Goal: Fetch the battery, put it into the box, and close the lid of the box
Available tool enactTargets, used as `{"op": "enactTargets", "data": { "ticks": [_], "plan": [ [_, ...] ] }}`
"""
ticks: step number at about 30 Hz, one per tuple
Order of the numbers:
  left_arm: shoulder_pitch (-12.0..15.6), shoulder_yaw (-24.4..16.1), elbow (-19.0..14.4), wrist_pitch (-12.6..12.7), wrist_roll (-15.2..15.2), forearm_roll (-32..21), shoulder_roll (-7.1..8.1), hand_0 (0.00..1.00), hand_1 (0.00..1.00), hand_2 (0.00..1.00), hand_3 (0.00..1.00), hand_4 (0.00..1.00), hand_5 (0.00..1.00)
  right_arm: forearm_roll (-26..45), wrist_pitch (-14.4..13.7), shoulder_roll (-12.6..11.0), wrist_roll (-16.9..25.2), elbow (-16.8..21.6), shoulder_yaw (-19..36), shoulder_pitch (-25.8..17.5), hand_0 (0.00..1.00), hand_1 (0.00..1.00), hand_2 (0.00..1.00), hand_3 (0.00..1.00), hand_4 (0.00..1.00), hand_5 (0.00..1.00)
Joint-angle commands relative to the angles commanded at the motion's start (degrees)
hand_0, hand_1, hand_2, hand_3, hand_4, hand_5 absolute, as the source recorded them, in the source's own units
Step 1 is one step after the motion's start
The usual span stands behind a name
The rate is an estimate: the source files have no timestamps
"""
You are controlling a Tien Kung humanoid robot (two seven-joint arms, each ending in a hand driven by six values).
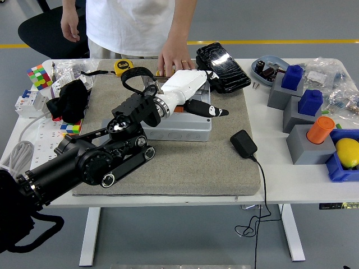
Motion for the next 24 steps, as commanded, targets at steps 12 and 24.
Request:
{"op": "enactTargets", "data": {
  "ticks": [12, 24],
  "plan": [
    [2.6, 1.9, -2.6, -1.5, 2.2, -3.2, 1.69, 0.611, 0.737, 0.693, 0.727, 0.998, 0.644, -0.1, 0.0, 0.1, 0.0, 0.0, 0.2, -0.2, 0.578, 0.626, 0.654, 0.554, 0.962, 0.482],
    [5.6, 0.1, -6.0, -2.3, 2.7, -5.1, 4.23, 0.594, 0.721, 0.694, 0.729, 0.998, 0.645, -0.1, 0.0, 0.2, 0.0, -0.1, 0.4, -0.3, 0.58, 0.626, 0.654, 0.555, 0.962, 0.48]
  ]
}}
